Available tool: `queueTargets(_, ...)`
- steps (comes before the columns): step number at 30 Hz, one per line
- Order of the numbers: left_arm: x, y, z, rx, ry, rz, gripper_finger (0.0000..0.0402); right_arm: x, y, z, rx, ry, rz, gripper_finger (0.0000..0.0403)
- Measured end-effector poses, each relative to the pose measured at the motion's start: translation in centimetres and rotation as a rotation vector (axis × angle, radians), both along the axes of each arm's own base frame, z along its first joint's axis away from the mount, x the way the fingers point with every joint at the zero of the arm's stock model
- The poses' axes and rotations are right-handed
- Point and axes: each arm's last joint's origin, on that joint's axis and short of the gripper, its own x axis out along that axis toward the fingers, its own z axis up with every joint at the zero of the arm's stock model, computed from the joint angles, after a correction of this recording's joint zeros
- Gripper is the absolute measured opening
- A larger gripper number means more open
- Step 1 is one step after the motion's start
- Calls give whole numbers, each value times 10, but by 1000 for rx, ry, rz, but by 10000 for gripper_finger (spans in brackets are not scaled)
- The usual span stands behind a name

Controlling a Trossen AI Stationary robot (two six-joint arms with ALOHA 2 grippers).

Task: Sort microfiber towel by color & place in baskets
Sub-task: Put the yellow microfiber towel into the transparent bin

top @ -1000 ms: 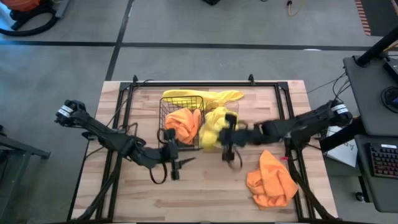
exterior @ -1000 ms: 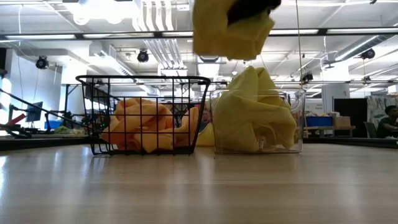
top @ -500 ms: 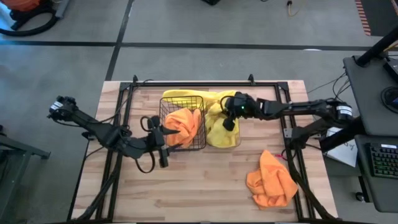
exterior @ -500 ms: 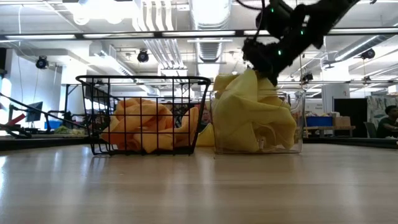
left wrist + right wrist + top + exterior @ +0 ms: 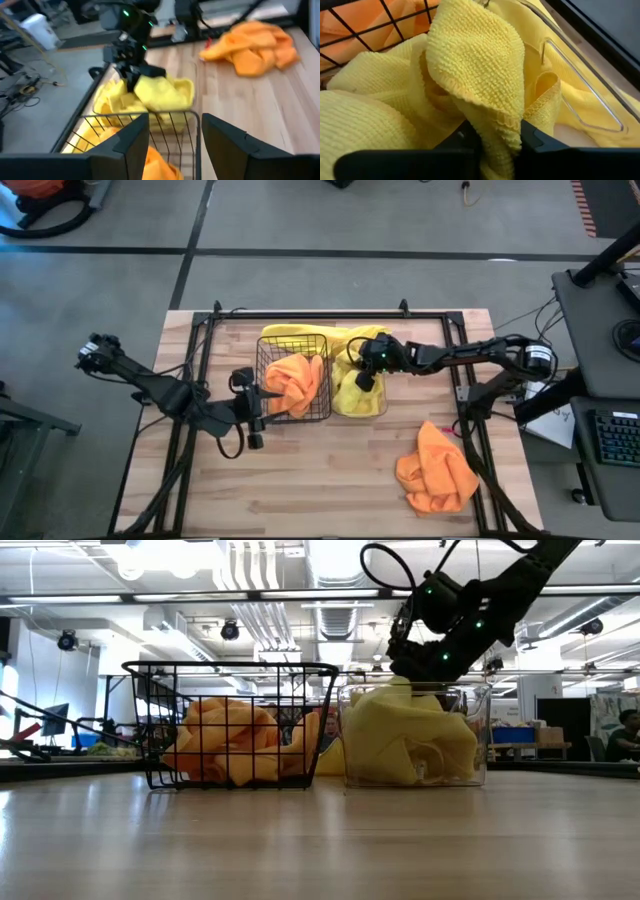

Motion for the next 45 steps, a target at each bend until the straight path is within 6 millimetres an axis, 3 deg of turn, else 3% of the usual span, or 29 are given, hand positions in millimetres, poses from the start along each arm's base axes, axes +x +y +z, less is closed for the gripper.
queueTargets(6,-4,2,-2,16,39,-11,148,-1,1,4,29,-23,-28,128)
queueTargets(12,-1,0,-2,-16,21,3,138,-7,3,19,23,-69,-23,194)
queueTargets(23,-1,1,-4,-37,17,29,136,-17,11,61,93,-21,-53,236)
queueTargets(26,-1,1,-4,-32,24,30,136,-14,10,73,62,-105,-46,226)
queueTargets(29,-2,1,-5,-26,32,32,136,-8,7,76,7,-183,-53,188)
queueTargets(36,-2,2,-9,-14,49,35,136,14,-1,38,-15,-106,-39,24)
queueTargets(41,-3,2,-15,-1,64,42,136,22,-4,15,19,-45,-57,11)
queueTargets(45,-3,4,-18,26,49,100,136,23,-3,15,27,-47,-66,9)
